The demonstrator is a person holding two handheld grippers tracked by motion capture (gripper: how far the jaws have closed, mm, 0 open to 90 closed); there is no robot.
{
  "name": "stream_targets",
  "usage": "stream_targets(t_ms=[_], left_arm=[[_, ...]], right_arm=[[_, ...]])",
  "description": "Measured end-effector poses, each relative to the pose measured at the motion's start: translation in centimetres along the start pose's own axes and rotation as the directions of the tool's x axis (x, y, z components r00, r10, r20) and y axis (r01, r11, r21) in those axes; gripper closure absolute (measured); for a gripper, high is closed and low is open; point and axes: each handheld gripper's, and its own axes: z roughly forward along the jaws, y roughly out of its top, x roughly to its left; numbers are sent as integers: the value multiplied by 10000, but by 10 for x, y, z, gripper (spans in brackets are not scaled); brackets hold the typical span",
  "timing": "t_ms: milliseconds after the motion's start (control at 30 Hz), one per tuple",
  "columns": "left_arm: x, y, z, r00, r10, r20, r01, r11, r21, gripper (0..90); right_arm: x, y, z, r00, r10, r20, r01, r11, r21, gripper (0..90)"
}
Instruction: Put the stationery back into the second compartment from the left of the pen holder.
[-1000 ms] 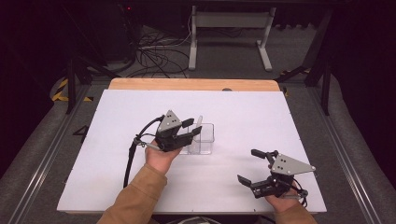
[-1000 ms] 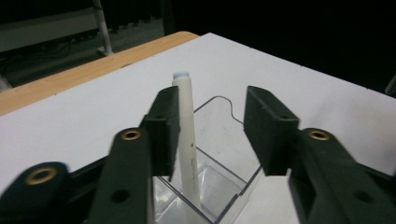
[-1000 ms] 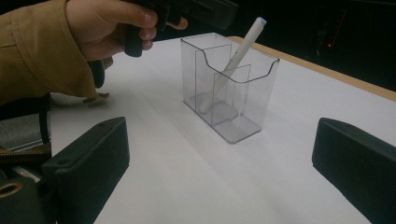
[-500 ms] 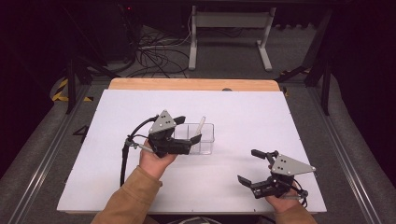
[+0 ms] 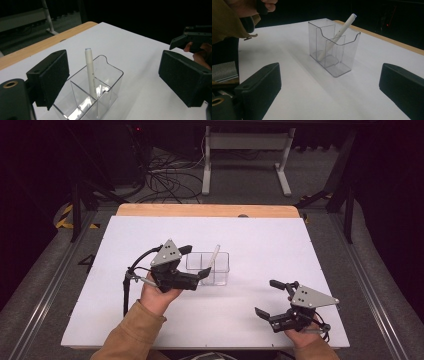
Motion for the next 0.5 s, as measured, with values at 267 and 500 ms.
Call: stream_targets(t_ms=[267,500], left_arm=[[-3,-7,-24,9989,366,279,-358,9990,-275,74],[0,-22,-47,9991,345,235,-334,9984,-463,61]], right_arm=[[0,0,0,10000,-10,-3,10,10000,-17,43],[0,0,0,10000,6,-10,-6,10000,16,43]])
